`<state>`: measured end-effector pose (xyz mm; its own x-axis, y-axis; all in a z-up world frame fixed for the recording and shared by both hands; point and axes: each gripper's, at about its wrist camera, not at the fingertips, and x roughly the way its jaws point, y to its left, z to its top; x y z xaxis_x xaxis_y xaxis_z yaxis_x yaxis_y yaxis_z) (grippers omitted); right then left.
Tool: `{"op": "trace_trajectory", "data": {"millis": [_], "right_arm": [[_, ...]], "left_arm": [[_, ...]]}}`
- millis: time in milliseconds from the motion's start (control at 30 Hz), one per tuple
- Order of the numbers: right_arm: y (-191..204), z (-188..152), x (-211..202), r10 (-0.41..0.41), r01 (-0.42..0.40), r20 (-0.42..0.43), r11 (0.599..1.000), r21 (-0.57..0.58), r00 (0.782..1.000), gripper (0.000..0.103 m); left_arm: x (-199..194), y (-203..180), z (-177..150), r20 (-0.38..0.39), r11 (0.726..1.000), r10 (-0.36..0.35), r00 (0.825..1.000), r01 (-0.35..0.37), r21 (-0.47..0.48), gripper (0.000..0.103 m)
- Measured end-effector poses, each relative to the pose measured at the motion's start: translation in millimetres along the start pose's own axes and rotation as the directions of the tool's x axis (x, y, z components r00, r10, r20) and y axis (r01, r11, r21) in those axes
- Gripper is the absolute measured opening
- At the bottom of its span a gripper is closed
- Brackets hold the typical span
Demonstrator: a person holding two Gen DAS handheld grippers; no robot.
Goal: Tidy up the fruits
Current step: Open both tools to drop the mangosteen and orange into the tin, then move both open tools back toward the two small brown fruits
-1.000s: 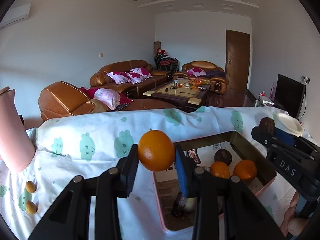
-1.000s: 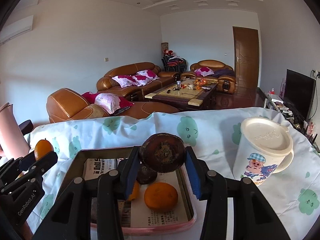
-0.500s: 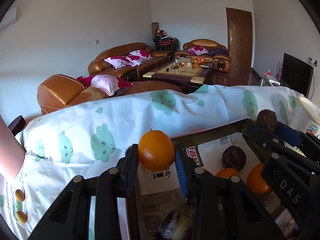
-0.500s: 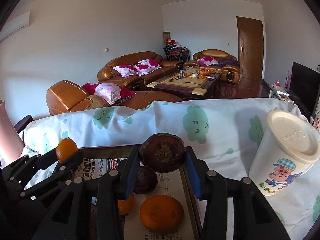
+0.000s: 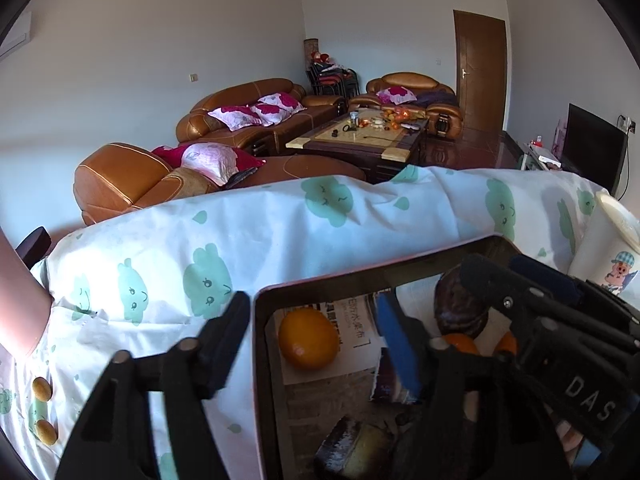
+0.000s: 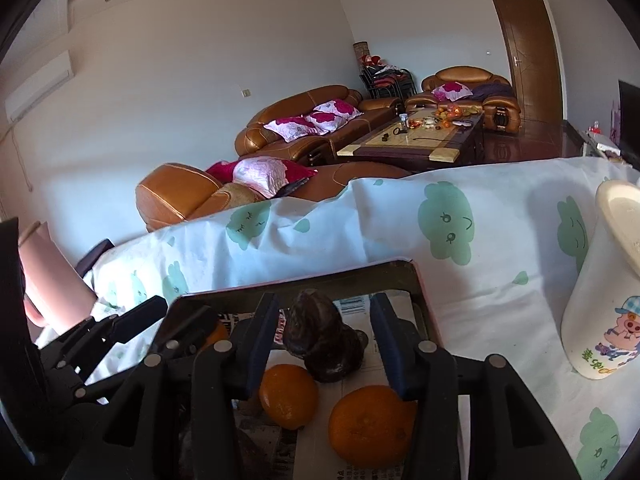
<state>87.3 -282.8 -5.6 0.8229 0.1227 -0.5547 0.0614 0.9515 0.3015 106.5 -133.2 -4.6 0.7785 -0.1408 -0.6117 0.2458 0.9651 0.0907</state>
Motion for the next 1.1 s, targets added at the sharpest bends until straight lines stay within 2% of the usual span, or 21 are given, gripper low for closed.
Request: {"op": "trace_trajectory", "data": {"millis": [67, 133, 200, 300, 533, 700, 933, 1100], "right_arm": [[-4, 1, -11, 0.019, -0.021, 0.050, 0.999, 0.044, 0.999, 0.063], [-7, 2, -25, 0.003, -0.010, 0.114, 0.998, 0.059, 0.993, 0.065], [-8, 1, -37, -0.037, 0.024, 0.180, 0.997, 0.070, 0.983, 0.077], [-7, -1, -48, -0.085, 0.068, 0.235, 0.994, 0.082, 0.968, 0.078], [4, -8, -54, -0.139, 0.131, 0.255, 0.990, 0.049, 0.957, 0.078], [17, -16, -59, -0.156, 0.163, 0.275, 0.987, -0.005, 0.949, 0.078], [36, -33, -76, -0.178, 0.208, 0.300, 0.976, -0.071, 0.937, 0.078], [38, -43, -87, -0.189, 0.214, 0.291, 0.975, -0.056, 0.938, 0.078]], "left_arm": [[-15, 0, -2, 0.061, 1.000, 0.017, 0.998, -0.017, -0.003, 0.102], [-27, -2, -1, 0.111, 0.999, 0.029, 0.993, -0.031, 0.017, 0.103], [-38, -3, -3, 0.145, 0.998, 0.047, 0.988, -0.053, 0.035, 0.103], [-48, 5, -8, 0.177, 0.998, 0.064, 0.982, -0.066, 0.008, 0.103], [-50, 22, -26, 0.151, 0.993, 0.115, 0.982, -0.115, -0.010, 0.103], [-63, 35, -42, 0.170, 0.990, 0.138, 0.976, -0.133, -0.040, 0.103], [-76, 51, -50, 0.185, 0.989, 0.141, 0.973, -0.129, -0.077, 0.103], [-83, 55, -55, 0.184, 0.989, 0.138, 0.973, -0.125, -0.080, 0.103]]}}
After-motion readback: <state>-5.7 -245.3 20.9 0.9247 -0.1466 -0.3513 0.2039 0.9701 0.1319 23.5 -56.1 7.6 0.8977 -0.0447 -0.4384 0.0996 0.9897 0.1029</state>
